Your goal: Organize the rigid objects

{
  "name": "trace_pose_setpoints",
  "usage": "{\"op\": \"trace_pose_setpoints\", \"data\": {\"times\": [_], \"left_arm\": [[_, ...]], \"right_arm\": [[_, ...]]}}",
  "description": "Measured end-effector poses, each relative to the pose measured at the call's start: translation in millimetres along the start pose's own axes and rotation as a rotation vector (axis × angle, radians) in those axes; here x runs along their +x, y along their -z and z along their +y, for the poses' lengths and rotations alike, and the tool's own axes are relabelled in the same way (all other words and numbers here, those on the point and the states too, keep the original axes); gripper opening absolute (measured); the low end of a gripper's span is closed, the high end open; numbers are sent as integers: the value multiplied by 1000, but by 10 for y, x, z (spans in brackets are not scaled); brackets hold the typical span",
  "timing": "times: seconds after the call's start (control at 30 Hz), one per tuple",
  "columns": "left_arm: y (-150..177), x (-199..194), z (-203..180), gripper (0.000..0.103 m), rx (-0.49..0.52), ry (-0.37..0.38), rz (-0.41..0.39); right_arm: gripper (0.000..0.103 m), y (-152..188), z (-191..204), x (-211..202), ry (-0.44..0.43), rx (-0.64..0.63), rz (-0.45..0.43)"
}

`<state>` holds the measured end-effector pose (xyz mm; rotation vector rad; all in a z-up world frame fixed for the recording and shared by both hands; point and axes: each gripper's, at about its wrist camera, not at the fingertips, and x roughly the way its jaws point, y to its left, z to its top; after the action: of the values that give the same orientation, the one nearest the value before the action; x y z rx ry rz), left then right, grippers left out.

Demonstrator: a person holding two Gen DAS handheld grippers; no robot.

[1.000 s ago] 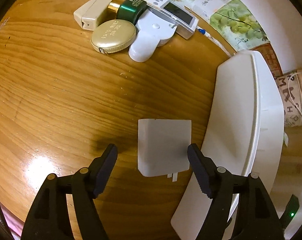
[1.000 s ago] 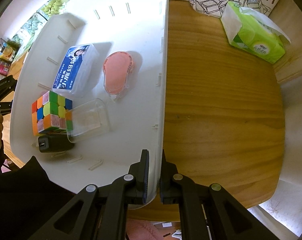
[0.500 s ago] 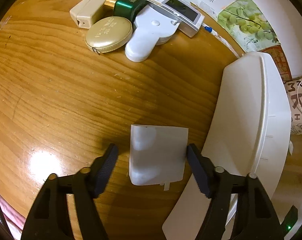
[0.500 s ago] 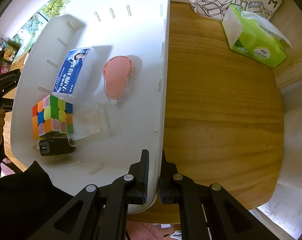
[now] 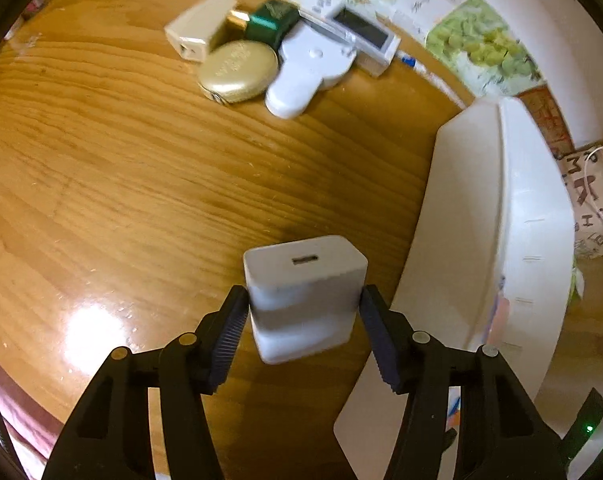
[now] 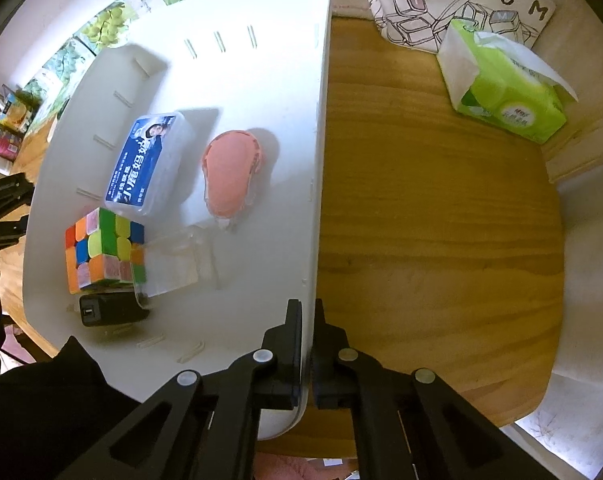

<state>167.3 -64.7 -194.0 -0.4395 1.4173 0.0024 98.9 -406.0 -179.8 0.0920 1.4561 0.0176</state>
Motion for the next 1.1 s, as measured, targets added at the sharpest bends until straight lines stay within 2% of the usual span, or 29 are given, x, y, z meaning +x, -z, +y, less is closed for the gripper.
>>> {"op": "trace_pose_setpoints", "data": {"times": [0.23, 0.47, 0.5, 0.57, 0.67, 0.83, 0.93, 1.1], "left_arm": [[138, -459, -74, 60, 61, 20, -156], [257, -872, -273, 59, 166, 131, -349], [269, -908, -319, 52, 185, 146, -368], [281, -981, -387, 30, 217, 175, -401], [331, -1140, -517, 30, 271, 227, -455], [393, -1214, -705, 30, 356, 251, -460], [425, -1163, -773, 30, 397, 216, -440], [440, -1078, -742, 32, 406, 151, -417]], "right_arm": [[3, 2, -41, -34, -11, -12, -20], [4, 67, -43, -44, -8, -9, -47], [4, 74, -44, -43, -9, -7, -50], [4, 96, -39, -47, -8, -5, -54], [4, 112, -42, -56, -9, 5, -56], [4, 156, -78, -81, -12, 31, -60], [4, 165, -84, -90, -13, 48, -72], [4, 185, -71, -110, -5, 71, -97]]}}
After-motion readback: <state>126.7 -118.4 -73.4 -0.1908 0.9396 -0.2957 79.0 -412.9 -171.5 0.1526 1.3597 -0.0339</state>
